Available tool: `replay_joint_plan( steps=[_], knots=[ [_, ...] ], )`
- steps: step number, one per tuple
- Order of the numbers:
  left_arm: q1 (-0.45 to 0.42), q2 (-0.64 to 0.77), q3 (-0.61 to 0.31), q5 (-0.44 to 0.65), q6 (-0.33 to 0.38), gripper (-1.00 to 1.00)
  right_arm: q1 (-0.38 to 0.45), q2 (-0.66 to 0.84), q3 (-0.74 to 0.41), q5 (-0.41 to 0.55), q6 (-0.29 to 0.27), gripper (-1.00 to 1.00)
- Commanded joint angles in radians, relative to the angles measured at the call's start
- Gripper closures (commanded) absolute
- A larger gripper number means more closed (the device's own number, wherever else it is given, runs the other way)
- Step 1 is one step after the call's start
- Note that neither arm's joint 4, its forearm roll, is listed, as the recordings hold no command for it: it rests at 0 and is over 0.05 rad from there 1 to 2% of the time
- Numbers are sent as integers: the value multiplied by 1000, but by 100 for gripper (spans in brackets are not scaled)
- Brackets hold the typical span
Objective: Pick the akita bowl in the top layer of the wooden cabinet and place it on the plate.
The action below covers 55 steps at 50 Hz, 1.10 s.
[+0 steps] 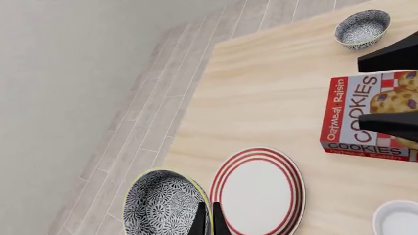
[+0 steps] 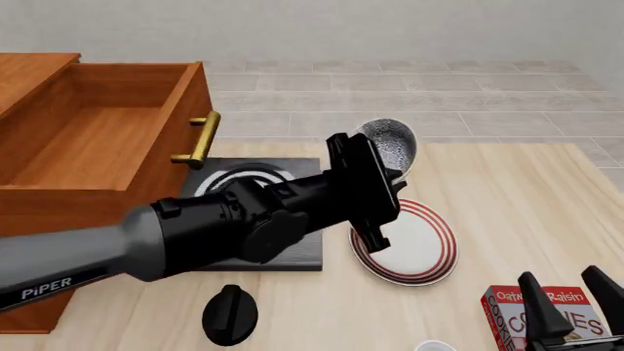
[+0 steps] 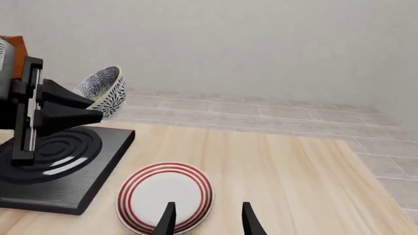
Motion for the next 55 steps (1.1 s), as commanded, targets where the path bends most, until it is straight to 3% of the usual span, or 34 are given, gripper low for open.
replay_joint_plan(
  steps=[1, 55],
  knots=[
    [-4, 53, -11, -40, 26, 100, 1, -33, 0, 33, -1, -100],
    [-9, 337, -99, -146, 124, 100, 6, 28, 3, -31, -7, -100]
  ],
)
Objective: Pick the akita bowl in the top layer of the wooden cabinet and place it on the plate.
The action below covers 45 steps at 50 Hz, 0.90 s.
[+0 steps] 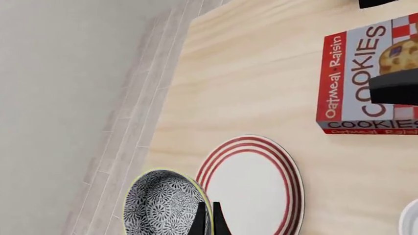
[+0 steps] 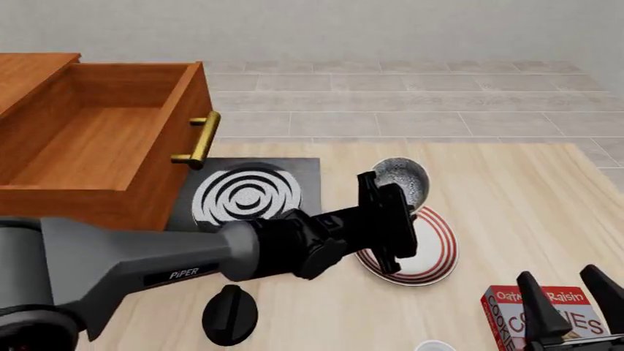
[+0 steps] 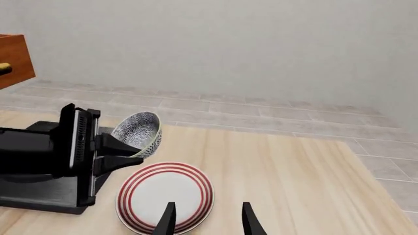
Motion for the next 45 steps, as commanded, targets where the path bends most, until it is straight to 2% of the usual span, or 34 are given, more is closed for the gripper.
replay_joint_plan(
  steps=[1, 15, 23, 35, 40, 45],
  knots=[
    [-7, 59, -34, -10, 27, 100, 1, 11, 1, -11, 0, -100],
    [-23, 116, -121, 36, 54, 100, -2, 69, 2, -68, -2, -100],
    [-35, 143, -136, 33, 86, 100, -5, 33, 1, -33, 2, -100],
    [-55, 190, -221, 120, 55, 100, -7, -35, -1, 32, 4, -100],
    [-66, 233, -303, 222, -6, 100, -6, -42, -1, 36, 3, -100],
    [-70, 253, -316, 232, -18, 100, -5, -33, -1, 27, 3, -100]
  ],
)
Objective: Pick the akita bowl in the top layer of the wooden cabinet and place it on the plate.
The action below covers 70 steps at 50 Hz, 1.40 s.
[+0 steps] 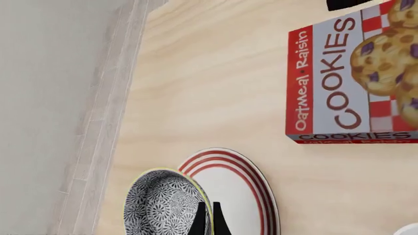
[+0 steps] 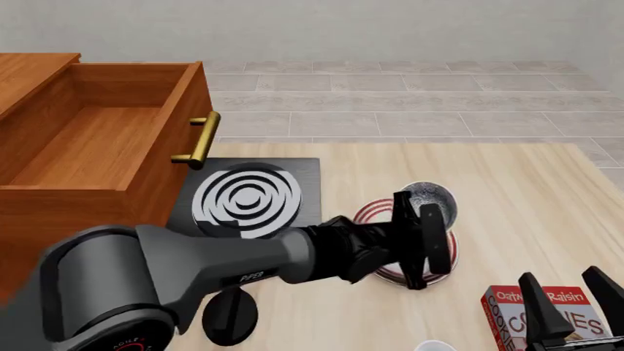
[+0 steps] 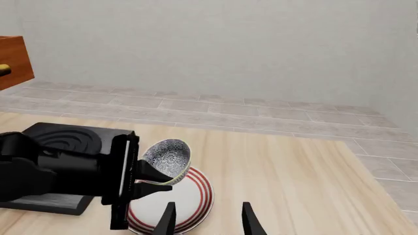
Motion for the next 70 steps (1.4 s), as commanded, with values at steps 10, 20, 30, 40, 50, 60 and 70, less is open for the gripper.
replay_joint_plan(
  steps=[10, 20, 30, 40, 50, 60, 70],
  knots=[
    [-9, 96, -128, 112, -66, 100, 0, -6, 0, 3, 0, -100],
    [13, 136, -161, 147, -83, 100, 0, -2, 0, -3, 0, -100],
    [34, 160, -182, 170, -99, 100, 0, -5, 0, 1, -1, -100],
    [40, 189, -225, 206, -133, 100, 0, -5, 0, 2, 0, -100],
    [30, 203, -242, 215, -148, 100, -1, -10, 0, 7, 0, -100],
    [25, 215, -260, 233, -167, 100, 0, -23, 0, 21, -1, -100],
    [28, 233, -281, 255, -192, 100, 0, -5, 0, 2, -2, -100]
  ],
)
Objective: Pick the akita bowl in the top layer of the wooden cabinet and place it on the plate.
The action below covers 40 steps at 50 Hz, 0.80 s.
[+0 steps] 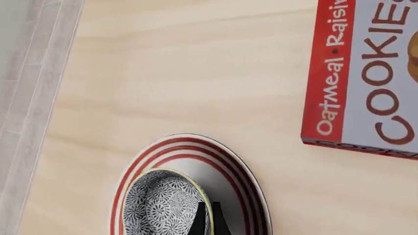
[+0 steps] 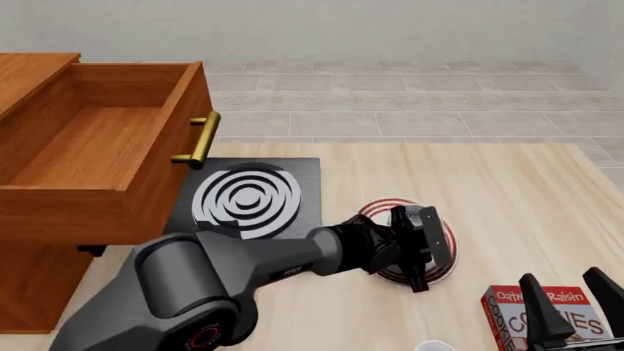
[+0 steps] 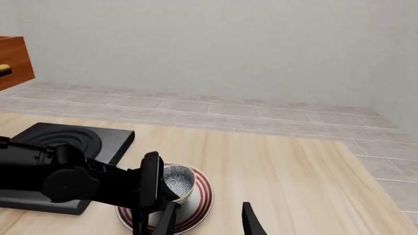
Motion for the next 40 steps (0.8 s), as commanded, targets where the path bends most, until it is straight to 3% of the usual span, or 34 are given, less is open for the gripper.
replay_joint_plan(
  steps=[1, 28, 29, 40],
  knots=[
    [0, 12, -21, 12, -18, 100, 0, 12, 0, -12, -1, -100],
    [-6, 38, -86, 91, -80, 100, 1, 17, 0, -17, -2, -100],
    [-7, 37, -91, 97, -83, -100, 1, 16, 0, -16, -1, -100],
    [-15, 20, -98, 112, -86, -100, 1, 15, 0, -16, -2, -100]
  ],
)
